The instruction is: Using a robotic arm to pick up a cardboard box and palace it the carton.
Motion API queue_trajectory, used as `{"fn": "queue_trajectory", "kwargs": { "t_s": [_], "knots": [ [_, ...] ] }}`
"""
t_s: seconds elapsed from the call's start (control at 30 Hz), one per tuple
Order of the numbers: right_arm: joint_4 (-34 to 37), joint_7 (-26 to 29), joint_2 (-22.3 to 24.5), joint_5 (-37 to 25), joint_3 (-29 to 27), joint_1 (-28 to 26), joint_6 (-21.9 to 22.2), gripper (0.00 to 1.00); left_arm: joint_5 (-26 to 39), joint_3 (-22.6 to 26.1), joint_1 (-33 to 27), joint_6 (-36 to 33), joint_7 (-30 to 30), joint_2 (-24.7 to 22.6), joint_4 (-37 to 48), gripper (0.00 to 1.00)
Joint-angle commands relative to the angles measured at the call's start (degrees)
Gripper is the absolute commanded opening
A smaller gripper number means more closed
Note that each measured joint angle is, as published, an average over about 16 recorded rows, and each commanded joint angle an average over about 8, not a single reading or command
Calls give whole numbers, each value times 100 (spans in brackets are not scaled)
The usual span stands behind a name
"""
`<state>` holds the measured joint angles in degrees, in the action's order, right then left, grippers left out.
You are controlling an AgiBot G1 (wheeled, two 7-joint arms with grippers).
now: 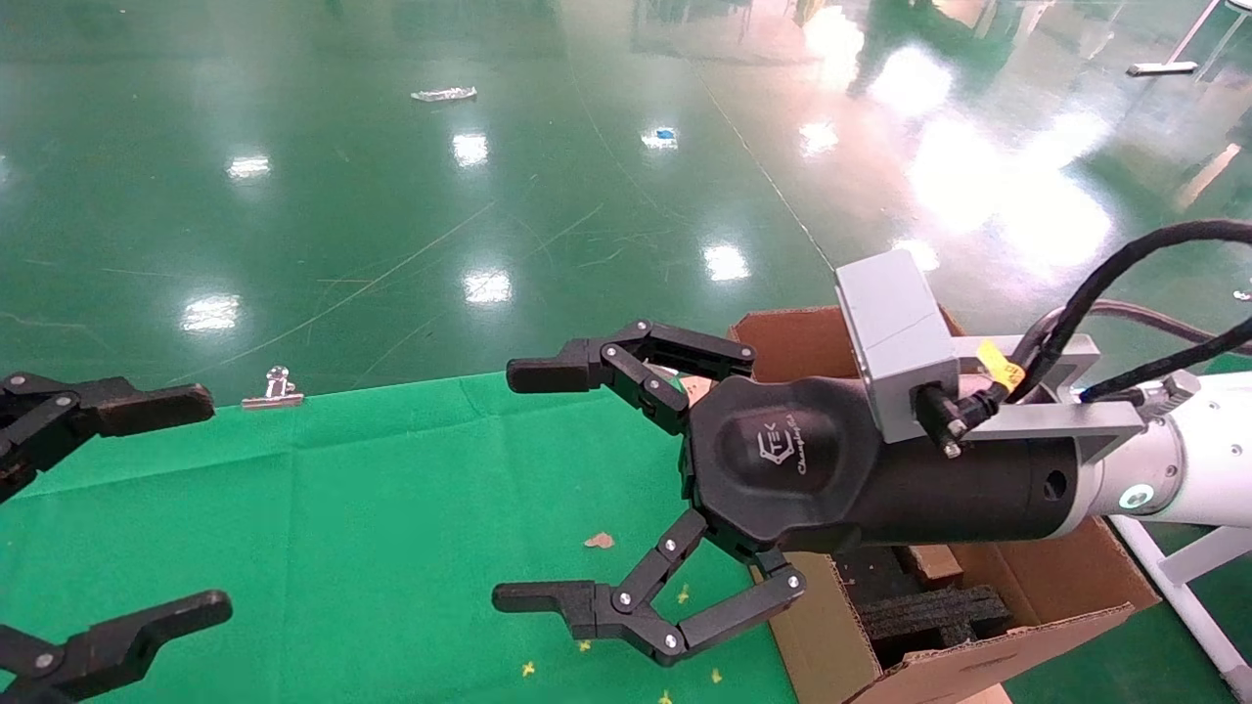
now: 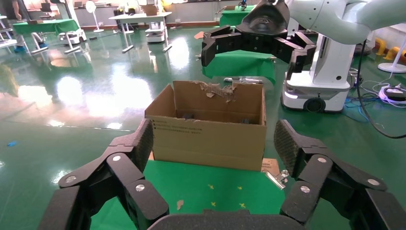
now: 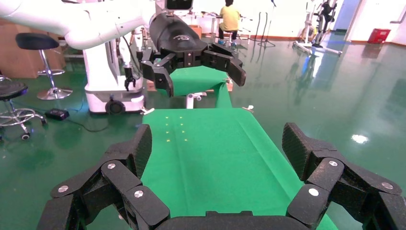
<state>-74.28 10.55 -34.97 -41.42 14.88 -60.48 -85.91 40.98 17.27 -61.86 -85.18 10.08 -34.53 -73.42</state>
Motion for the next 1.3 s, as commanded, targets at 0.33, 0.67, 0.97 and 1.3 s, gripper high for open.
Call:
{"fn": "queue_trajectory", "kwargs": {
  "t_s": [0.33,0.67,0.97,1.3],
  "knots": [
    [-18,-11,5,17,-32,29,-9,100,-1,0,1,1,0,0,1,52],
    [33,7,2,-14,52,-49,9,100,-1,0,1,1,0,0,0,58],
    [54,13,-1,-33,85,-80,17,100,-1,0,0,0,0,0,1,70],
    [64,17,-4,-39,102,-96,21,100,-1,0,0,0,0,0,1,100]
  ]
}}
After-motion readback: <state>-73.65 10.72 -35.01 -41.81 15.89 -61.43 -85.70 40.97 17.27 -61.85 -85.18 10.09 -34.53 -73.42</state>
